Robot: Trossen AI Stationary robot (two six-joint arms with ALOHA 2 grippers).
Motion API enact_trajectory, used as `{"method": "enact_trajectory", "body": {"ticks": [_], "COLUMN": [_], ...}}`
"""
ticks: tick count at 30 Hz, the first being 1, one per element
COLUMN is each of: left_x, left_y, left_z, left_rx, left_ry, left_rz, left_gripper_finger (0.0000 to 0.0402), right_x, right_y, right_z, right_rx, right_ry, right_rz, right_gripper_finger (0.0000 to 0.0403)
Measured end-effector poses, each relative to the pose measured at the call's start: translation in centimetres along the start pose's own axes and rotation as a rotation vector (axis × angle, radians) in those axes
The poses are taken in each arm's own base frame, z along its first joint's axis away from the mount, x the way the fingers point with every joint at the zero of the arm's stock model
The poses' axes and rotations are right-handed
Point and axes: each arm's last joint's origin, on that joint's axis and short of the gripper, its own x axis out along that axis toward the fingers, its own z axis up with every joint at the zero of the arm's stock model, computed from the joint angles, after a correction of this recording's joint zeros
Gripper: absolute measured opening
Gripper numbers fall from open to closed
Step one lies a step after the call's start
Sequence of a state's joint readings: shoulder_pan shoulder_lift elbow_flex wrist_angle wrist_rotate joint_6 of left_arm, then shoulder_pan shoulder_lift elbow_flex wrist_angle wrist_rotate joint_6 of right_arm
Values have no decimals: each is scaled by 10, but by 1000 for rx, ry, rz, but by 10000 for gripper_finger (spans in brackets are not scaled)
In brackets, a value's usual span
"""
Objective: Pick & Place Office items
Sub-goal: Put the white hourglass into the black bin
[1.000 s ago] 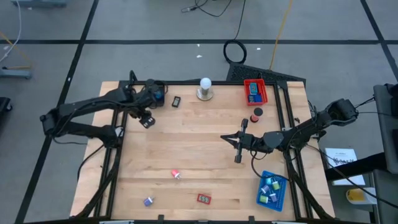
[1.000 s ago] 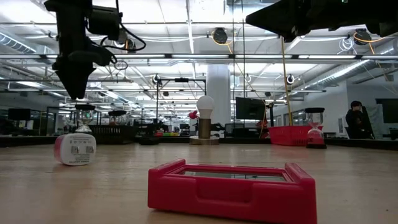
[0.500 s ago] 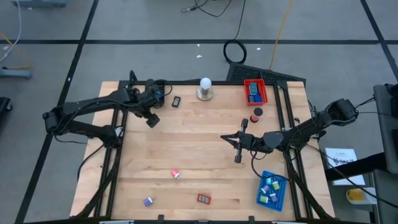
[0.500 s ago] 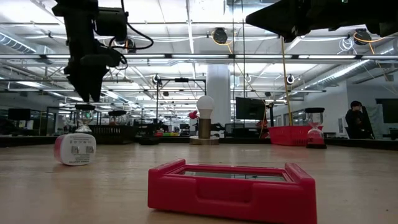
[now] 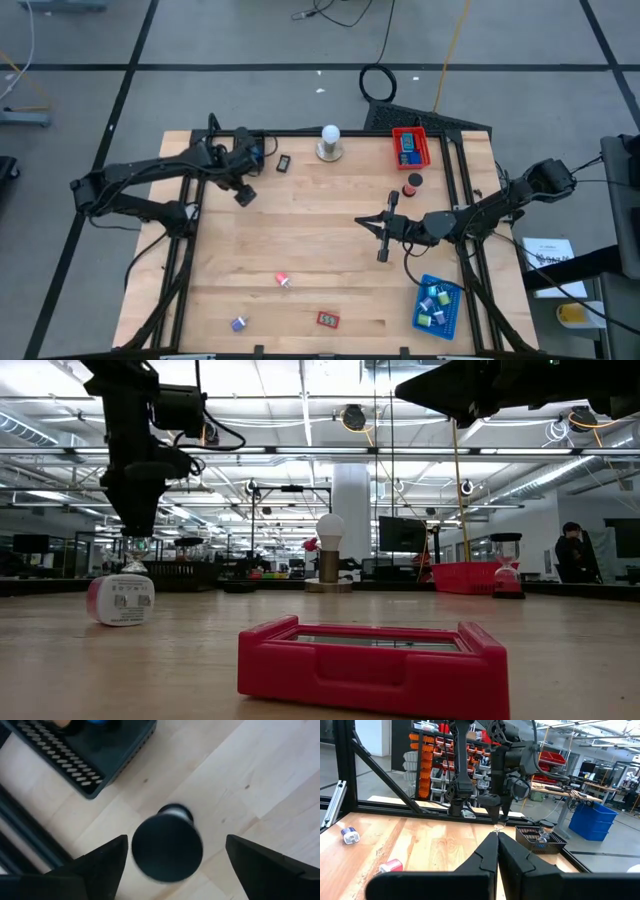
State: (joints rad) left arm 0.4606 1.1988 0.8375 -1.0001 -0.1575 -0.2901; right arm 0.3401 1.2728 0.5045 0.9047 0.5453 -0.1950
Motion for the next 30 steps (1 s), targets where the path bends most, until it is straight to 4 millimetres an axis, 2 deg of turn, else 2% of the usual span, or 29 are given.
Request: {"method": "enact_trajectory", "body": {"ticks": [9, 13, 18, 21, 24, 30], "left_x": [14, 16, 16, 14, 5, -38], "left_y": [0, 1, 0, 0, 3, 16], "left_z": [-8, -9, -7, -5, 1, 17], "left_rx": [23, 31, 40, 47, 35, -20], "left_ry": [23, 23, -1, -13, -23, -43], "left_rz": [8, 25, 27, 24, 24, 67], "left_gripper_finger": [310, 279, 214, 211, 211, 211], "right_x": [0, 0, 0, 0, 0, 0], "right_y": [0, 0, 0, 0, 0, 0], "right_z": [0, 0, 0, 0, 0, 0], "right_rx": [0, 0, 0, 0, 0, 0], "right_ry": [0, 0, 0, 0, 0, 0], "right_rz": [0, 0, 0, 0, 0, 0], "right_gripper_finger": [1, 1, 1, 1, 1, 1]}}
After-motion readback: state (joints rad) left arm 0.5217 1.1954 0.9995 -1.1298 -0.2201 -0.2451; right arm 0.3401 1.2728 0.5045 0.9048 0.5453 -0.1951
